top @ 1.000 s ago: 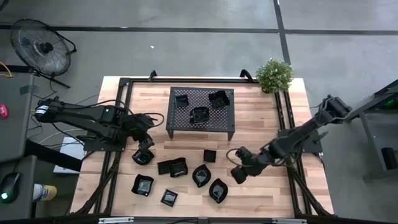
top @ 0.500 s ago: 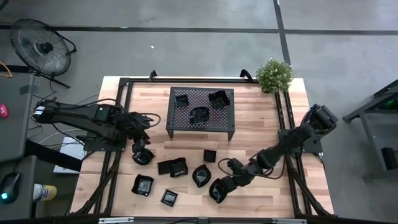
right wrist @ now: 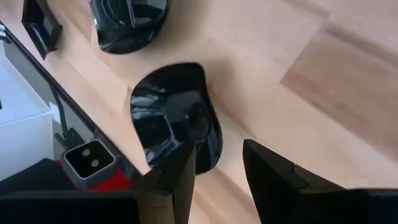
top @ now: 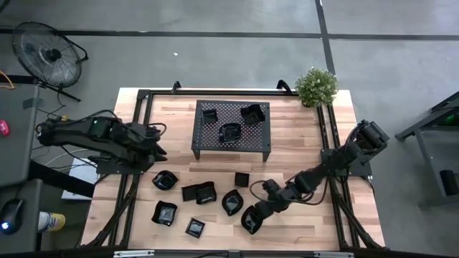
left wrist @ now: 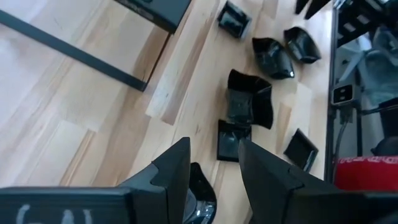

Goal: Pick & Place Mini shaped plates
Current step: Stack the black leaf-shaped plate on top of the black leaf-shaped plate on the shelf

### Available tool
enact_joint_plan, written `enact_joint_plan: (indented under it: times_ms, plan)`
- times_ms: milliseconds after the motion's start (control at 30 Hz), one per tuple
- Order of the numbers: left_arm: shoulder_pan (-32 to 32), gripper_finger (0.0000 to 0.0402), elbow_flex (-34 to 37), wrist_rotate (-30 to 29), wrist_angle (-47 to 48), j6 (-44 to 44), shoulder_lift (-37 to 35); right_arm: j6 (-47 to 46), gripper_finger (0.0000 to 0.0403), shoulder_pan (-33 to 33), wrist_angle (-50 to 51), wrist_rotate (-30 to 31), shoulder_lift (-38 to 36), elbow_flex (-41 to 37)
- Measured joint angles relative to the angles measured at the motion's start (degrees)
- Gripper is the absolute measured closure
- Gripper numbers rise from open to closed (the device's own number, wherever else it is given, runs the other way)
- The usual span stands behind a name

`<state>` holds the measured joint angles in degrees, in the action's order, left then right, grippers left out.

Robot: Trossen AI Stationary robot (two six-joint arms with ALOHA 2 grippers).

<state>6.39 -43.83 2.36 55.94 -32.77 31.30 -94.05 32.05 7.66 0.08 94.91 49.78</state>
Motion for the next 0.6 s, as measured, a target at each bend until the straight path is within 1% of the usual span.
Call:
enact_joint_plan:
  times_ms: [133, 333, 600]
  plan:
    - [0.0, 0.0266, 0.0, 0.0, 0.0, 0.0, -1.3, 2.6, 0.0273, -0.7, 0.0, 0.0, 0.4, 0.0]
    - [0.0, 0.0266, 0.0, 0.0, 0.0, -0.5, -1.5, 4.6, 0.0274, -1.0, -2.7, -1.2, 3.8, 0.1]
    - [0.0, 0.0266, 0.0, 0.0, 0.0, -0.5, -1.5, 5.6, 0.0275, -0.9, -6.0, 0.1, 4.5, 0.1]
